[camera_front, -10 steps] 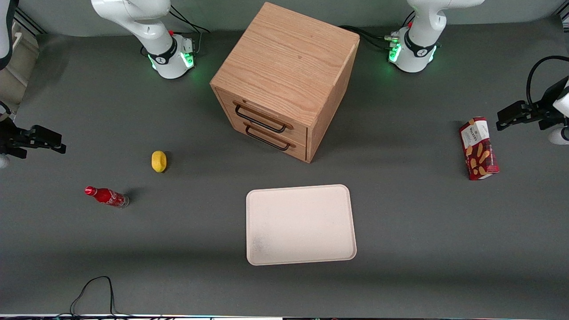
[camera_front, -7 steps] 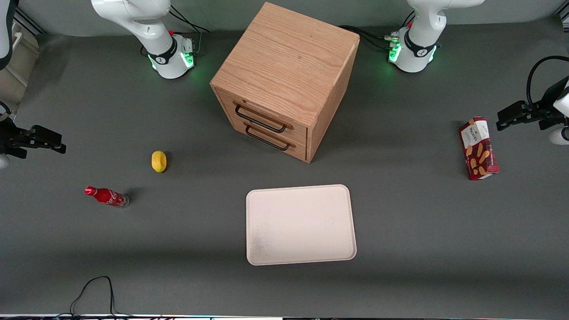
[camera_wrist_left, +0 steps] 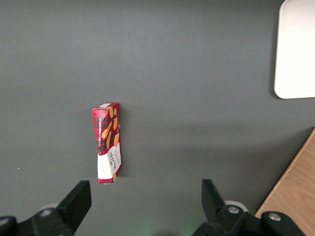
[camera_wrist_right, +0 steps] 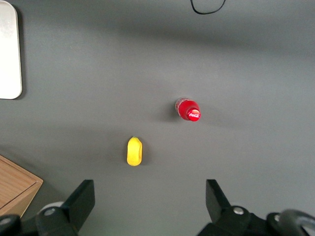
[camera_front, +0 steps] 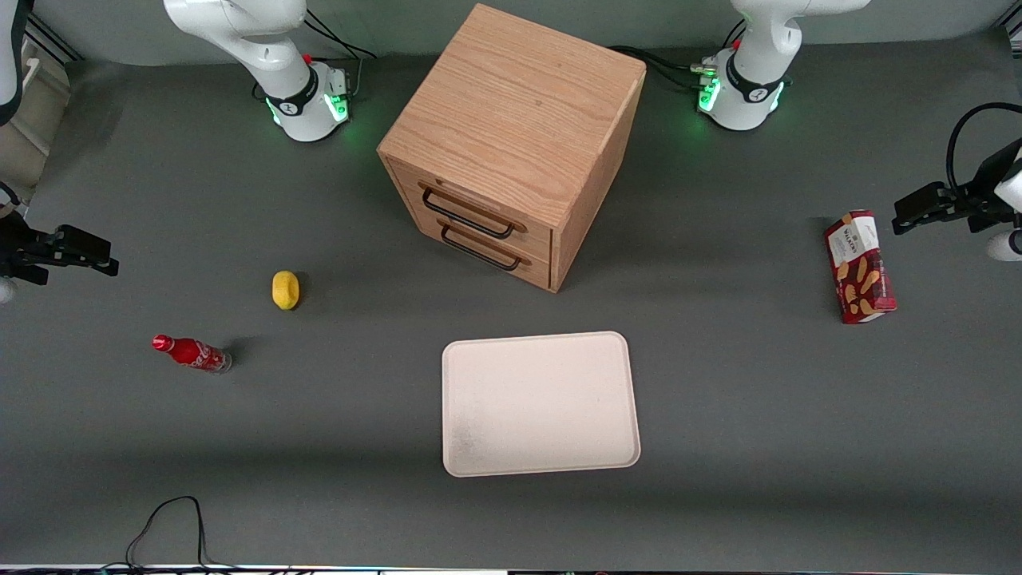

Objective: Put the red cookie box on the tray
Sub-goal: 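Lower the open left gripper over the red plaid cookie box, then close the left gripper on the cookie box's end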

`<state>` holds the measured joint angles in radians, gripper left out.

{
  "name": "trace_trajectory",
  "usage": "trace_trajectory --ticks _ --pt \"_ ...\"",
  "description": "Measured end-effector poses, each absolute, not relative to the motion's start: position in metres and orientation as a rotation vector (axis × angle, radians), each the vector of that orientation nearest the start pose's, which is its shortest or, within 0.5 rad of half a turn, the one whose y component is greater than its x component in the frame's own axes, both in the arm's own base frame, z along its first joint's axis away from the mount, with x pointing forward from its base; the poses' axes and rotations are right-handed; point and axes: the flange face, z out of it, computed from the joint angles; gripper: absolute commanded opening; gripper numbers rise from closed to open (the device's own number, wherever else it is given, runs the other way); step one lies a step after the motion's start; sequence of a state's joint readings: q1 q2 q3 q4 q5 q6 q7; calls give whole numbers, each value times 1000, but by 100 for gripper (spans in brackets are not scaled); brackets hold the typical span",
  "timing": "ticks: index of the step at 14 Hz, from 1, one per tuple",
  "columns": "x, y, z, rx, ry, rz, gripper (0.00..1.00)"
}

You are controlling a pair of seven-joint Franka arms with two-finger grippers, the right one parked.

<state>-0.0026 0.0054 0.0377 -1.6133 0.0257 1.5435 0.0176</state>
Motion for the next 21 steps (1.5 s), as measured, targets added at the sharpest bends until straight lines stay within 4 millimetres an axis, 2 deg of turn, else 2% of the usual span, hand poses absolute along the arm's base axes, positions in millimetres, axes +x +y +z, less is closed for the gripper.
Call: trace_trajectory --ticks 3,5,7,8,10,13,16,19,21 --pt "528 70 590 -3121 -64 117 100" --pt "500 104 581 -3129 -71 112 100" --pt "470 127 571 -3137 -82 118 100" --pt "456 134 566 -3140 -93 114 100" --pt "432 136 554 -3143 -105 102 100" --pt "404 143 525 -3147 -105 90 100" --pt "396 166 499 -3149 -105 77 100" --pt "406 170 475 -3147 -88 77 100" --pt "419 173 445 -3147 -45 85 100"
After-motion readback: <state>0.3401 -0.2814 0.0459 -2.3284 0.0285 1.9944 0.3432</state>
